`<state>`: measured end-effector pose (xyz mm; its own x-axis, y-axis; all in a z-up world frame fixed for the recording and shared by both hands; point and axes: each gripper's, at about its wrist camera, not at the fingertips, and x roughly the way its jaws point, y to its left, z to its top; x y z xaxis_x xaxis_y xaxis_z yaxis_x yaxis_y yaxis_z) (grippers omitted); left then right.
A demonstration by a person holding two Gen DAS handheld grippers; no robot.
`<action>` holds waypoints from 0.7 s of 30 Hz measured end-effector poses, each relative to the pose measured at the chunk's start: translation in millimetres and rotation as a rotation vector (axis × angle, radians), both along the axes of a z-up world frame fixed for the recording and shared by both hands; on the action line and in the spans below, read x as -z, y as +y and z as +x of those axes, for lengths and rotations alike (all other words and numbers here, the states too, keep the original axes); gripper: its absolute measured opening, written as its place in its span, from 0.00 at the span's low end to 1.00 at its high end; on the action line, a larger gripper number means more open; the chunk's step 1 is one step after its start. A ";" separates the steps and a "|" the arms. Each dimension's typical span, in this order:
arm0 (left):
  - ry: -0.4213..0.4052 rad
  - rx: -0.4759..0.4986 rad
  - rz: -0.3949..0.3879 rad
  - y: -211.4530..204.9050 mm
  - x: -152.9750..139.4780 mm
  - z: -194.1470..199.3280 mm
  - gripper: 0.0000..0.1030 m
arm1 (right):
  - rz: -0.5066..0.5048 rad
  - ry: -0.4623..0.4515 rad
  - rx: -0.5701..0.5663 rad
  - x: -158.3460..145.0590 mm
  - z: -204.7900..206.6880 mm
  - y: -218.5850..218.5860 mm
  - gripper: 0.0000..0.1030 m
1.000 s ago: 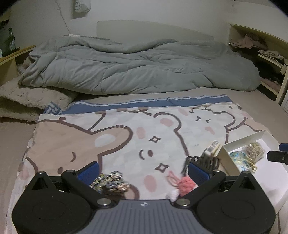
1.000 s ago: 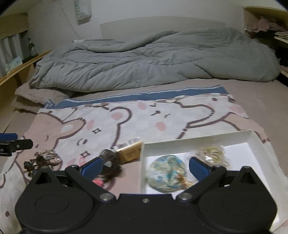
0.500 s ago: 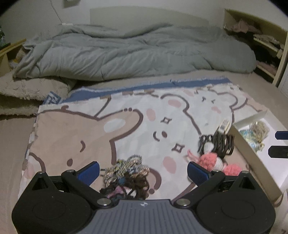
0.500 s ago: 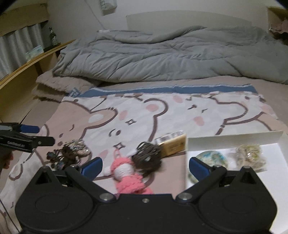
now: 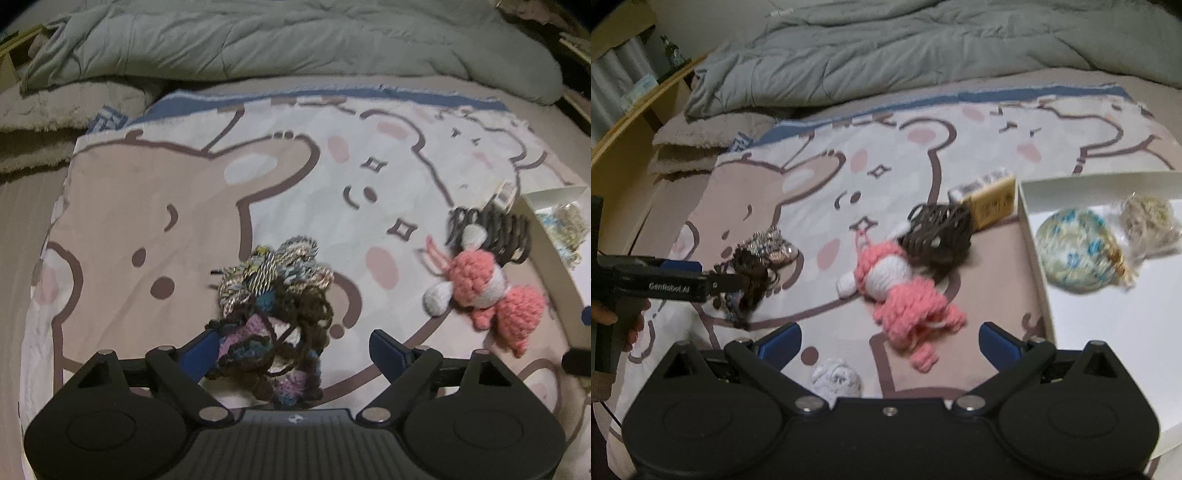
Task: Organize objects
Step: 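Grasp brown-blue crocheted tangle with left tool while right tool grasps white crocheted pouch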
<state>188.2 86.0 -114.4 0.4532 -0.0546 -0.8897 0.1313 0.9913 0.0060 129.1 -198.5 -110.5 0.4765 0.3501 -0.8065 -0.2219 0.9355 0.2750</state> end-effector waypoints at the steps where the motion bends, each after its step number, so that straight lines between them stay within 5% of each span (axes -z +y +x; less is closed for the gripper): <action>1: 0.011 -0.001 0.009 -0.4 3.5 1.2 0.82 | -0.005 0.012 -0.006 3.6 -0.6 3.3 1.00; 8: 0.062 -0.012 0.062 -0.5 24.2 7.4 0.78 | 0.041 0.133 -0.053 30.1 -2.8 18.7 0.85; 21: 0.080 -0.076 0.048 10.2 35.4 10.0 0.54 | 0.030 0.223 -0.196 52.0 -12.6 49.1 0.61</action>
